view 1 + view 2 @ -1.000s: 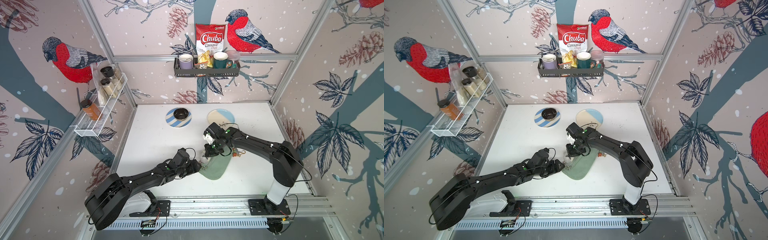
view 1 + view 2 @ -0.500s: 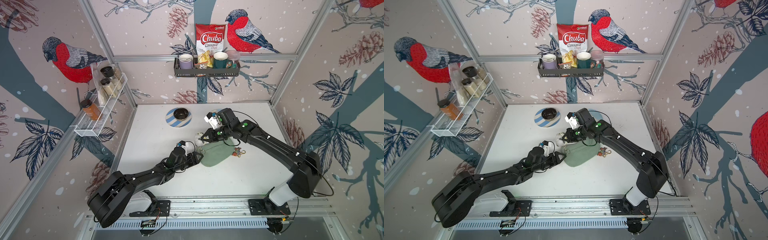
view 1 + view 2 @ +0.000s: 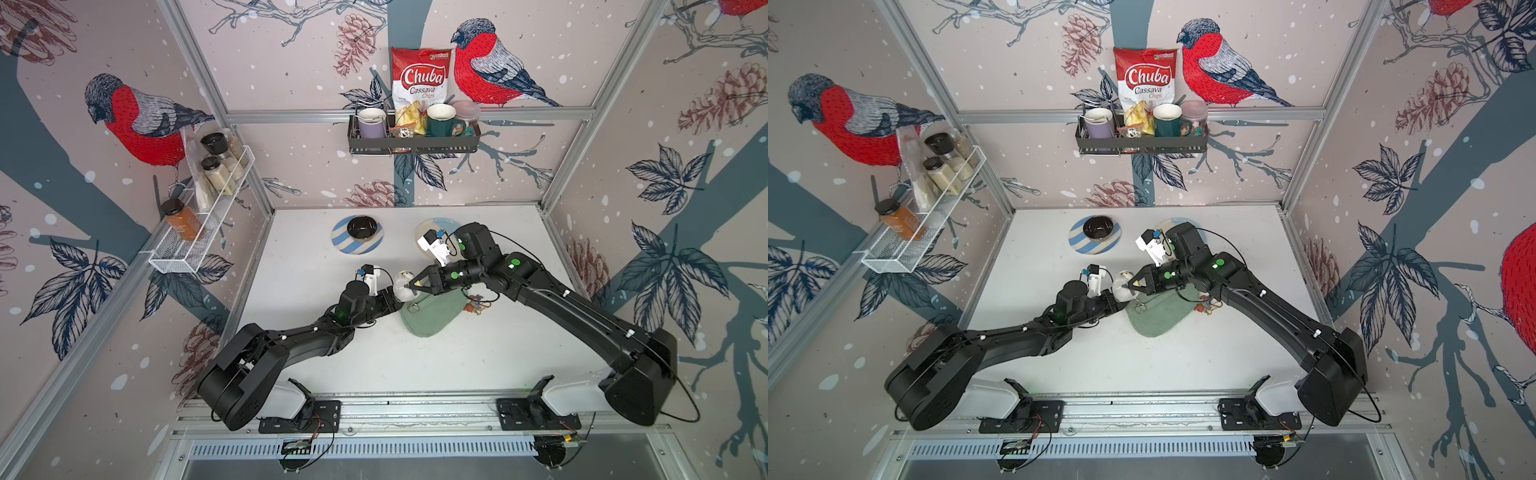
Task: Remove the decoration from the bag
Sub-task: Pick up the bag from the center of the board.
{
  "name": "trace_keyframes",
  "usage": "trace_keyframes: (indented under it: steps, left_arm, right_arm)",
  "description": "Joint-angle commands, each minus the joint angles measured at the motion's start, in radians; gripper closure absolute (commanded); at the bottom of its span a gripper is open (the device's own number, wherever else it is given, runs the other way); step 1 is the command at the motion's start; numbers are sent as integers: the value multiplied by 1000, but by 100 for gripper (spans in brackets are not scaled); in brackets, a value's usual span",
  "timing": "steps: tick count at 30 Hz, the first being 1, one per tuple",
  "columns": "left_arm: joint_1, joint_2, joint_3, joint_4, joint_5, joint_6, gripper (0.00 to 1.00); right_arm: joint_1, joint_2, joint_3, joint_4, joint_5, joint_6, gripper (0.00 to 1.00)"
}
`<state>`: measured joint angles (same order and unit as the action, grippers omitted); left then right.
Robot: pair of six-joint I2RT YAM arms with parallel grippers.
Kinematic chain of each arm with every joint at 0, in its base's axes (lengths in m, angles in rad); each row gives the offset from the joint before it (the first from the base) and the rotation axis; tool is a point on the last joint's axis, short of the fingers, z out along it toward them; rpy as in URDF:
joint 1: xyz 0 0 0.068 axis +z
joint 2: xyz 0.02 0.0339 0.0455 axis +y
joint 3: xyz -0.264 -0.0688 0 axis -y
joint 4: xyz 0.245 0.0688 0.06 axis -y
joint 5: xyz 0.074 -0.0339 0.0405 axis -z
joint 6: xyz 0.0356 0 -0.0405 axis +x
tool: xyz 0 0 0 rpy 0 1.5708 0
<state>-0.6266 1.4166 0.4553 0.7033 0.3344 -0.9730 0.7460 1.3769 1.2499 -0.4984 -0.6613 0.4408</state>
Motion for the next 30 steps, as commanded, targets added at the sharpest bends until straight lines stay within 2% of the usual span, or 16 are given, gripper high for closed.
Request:
trace_keyframes:
  steps: [1,8,12,15,19,23,25,27,28,30]
  left_arm:
    - [5,30,10,128,55,-23,46]
    - [8,48,36,148,97,21,87]
    - [23,21,55,91,101,81,99]
    - [41,-26,86,-3,104,170,100]
    - [44,-152,158,-282,75,414,100]
    - [44,-261,216,-489,38,628,100]
    - [44,-277,243,-547,58,693,100]
    - [44,-280,261,-569,93,732,100]
    - [44,-284,269,-580,110,746,100]
    - [44,-293,285,-618,132,790,100]
  right_arm:
    - [0,-23,-23,58,-90,-18,100]
    - [-38,-65,-57,76,-139,-6,100]
    - [-77,-117,-128,92,-173,22,100]
    - [-96,-181,-196,56,-155,7,100]
    - [-60,-242,-335,38,-38,-5,100]
    - [38,-252,-474,87,175,-49,100]
    - [75,-233,-503,139,305,-68,100]
    - [84,-216,-512,210,361,-67,100]
    - [86,-213,-515,249,382,-67,99]
    - [92,-215,-530,310,396,-88,88]
